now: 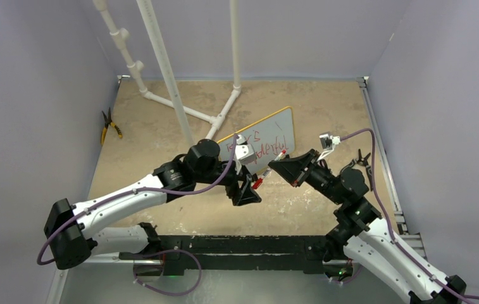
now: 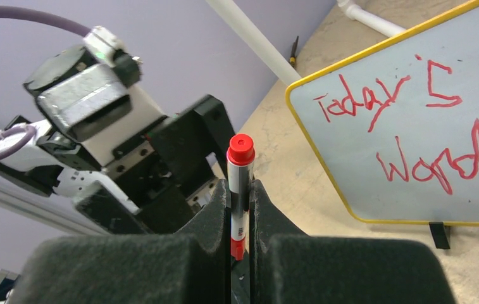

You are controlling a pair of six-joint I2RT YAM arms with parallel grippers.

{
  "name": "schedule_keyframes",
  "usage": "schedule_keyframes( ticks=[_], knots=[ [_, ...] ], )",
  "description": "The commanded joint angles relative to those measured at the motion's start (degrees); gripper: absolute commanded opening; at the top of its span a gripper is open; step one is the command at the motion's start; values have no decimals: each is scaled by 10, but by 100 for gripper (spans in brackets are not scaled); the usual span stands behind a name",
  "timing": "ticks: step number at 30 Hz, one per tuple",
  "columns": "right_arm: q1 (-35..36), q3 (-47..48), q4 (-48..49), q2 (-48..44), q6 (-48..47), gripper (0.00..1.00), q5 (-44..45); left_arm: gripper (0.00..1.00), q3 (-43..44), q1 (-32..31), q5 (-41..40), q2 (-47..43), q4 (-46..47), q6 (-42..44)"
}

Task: Write a sentence on the whiteboard
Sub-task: Insert the whiteboard marker without the cap into the pen cap, then hold the whiteboard marker without the cap at the pen cap.

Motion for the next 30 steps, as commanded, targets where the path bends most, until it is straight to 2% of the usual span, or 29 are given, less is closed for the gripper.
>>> schedule_keyframes(
  ticks=[1,4,7,9,14,18,20,23,24,30],
  knots=[
    [1,-5,43,-8,-8,0,-28,71,3,1,52,28,18,-18],
    [1,-2,45,-8,-12,0,-32,66,5,1,63,39,27,-19],
    [2,-2,43,-7,-14,0,-34,54,2,1,71,40,43,-25],
    [2,-2,44,-6,-14,0,-35,49,1,1,72,42,48,-27],
    [2,-2,48,-3,-16,0,-44,45,-5,1,72,38,68,-30],
    [1,0,47,-1,-19,0,-47,35,-7,2,67,29,71,-30],
    [1,0,46,0,-20,0,-48,27,-9,2,67,26,71,-29],
    [2,-1,47,1,-23,0,-54,4,-12,2,66,23,71,-26],
    [1,-1,46,2,-25,0,-59,0,-11,2,65,22,71,-24],
    [2,-7,39,5,-48,0,-120,0,-6,4,55,8,86,-4]
  ],
)
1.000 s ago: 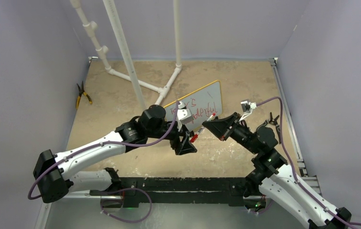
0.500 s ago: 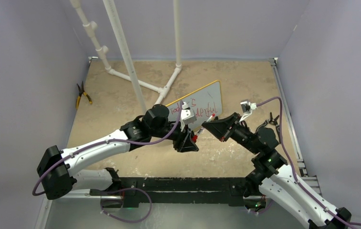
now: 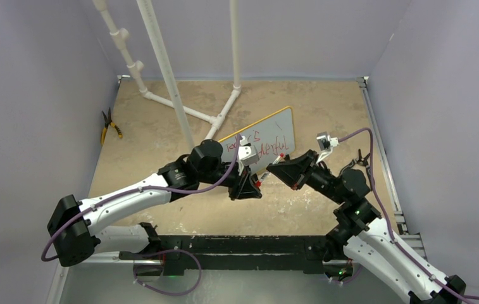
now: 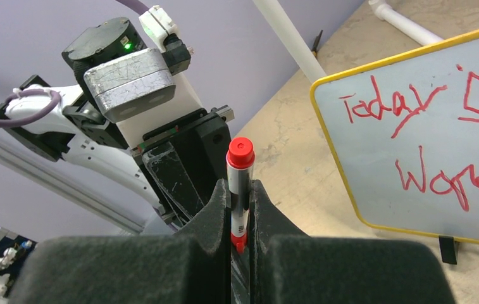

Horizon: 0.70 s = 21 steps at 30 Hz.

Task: Write a sentence on the whiteboard
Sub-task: Hold the whiteboard marker without the cap at the pen cap.

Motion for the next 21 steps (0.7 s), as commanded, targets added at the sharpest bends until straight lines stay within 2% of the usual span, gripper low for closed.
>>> schedule_keyframes(
  ticks=[1,13,21],
  knots=[
    [2,-5,5,7,-25,0,-70,0,5,2,2,-29,51,29],
    [1,-46,-35,45,-31,0,-191,0,43,3,49,-30,51,76],
    [3,-70,-65,42,-30,0,-217,0,50,5,72,-25,81,69]
  ],
)
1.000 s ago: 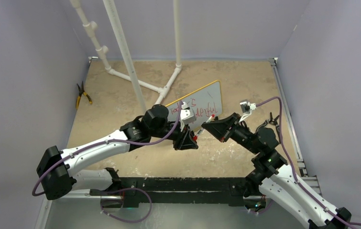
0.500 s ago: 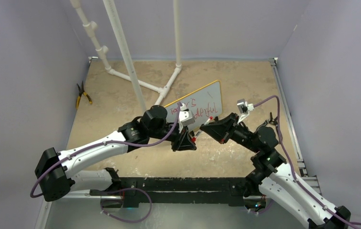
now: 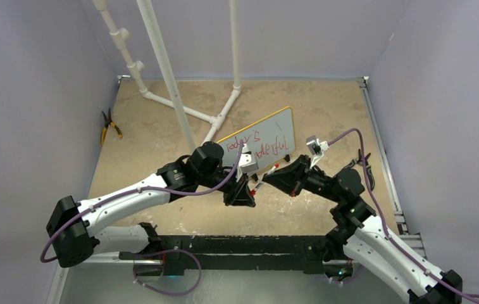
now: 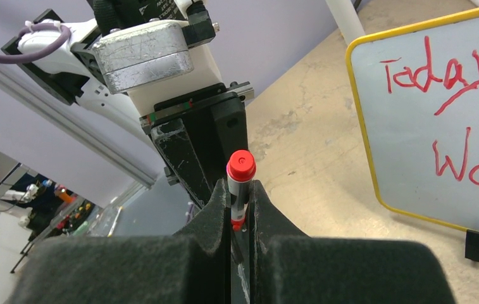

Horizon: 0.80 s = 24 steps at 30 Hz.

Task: Write a sentence on the whiteboard
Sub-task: Hold the whiteboard marker without the cap at the pen cap, then put down the whiteboard marker at the center of the board.

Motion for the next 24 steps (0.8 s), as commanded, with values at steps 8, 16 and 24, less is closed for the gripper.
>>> schedule_keyframes(
  ticks=[8,16,24],
  knots=[
    [18,-51,-99,25,-6,0,-91,0,71,4,54,2,173,20],
    [29,-61,-96,36,-5,0,-87,0,88,5,51,7,184,22],
    [31,-48,-114,8,-2,0,-31,0,70,7,27,8,164,-3]
  ],
)
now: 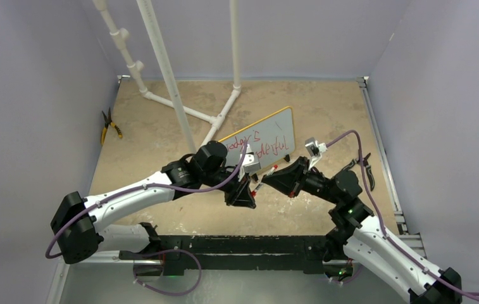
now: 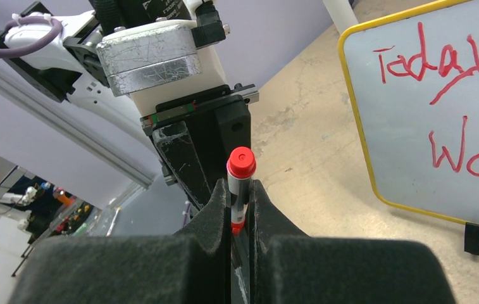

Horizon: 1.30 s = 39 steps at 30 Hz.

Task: Write a sentence on the whiteboard
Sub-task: Put down the whiteboard marker at the center of the board.

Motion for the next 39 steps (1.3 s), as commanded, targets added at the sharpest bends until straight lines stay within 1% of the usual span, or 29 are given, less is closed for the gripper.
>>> schedule_keyframes(
  ticks=[1,2,4,7,9,12,16,19,20,22,27,29,30,31,34,38,39],
  knots=[
    [25,-16,-145,-8,-4,0,-11,0,48,3,-9,-23,174,-15],
    [25,-8,-151,-17,-6,1,12,0,26,3,-26,-30,169,-27],
    [25,9,-164,-36,-12,12,62,0,-26,3,-62,-51,167,-62],
    [24,36,-191,-68,-24,34,120,0,-112,1,-103,-93,172,-112],
    [24,55,-215,-87,-32,53,165,0,-152,1,-124,-121,157,-136],
    [24,85,-253,-105,-45,72,255,0,-197,1,-139,-138,139,-173],
    [25,110,-274,-117,-84,86,339,0,-227,0,-151,-141,125,-207],
    [25,107,-274,-121,-110,97,420,0,-244,-2,-186,-127,83,-216],
    [25,103,-272,-123,-114,98,447,0,-249,-2,-198,-120,76,-219],
    [24,92,-254,-127,-130,98,476,0,-253,-4,-215,-103,68,-225],
    [25,82,-228,-114,-139,99,506,0,-238,-6,-252,-48,35,-220],
    [25,86,-232,-100,-139,99,521,6,-232,-6,-273,-37,27,-220],
    [25,89,-235,-94,-138,99,527,10,-231,-7,-280,-35,24,-220],
    [25,92,-237,-86,-140,99,530,17,-230,-6,-284,-33,23,-220],
    [24,104,-248,-65,-143,99,539,42,-232,-6,-304,-43,21,-225],
    [24,124,-269,-47,-138,99,563,63,-223,-6,-350,-85,3,-229],
    [25,129,-275,-45,-137,99,571,66,-217,-6,-364,-99,-5,-230]
  ],
)
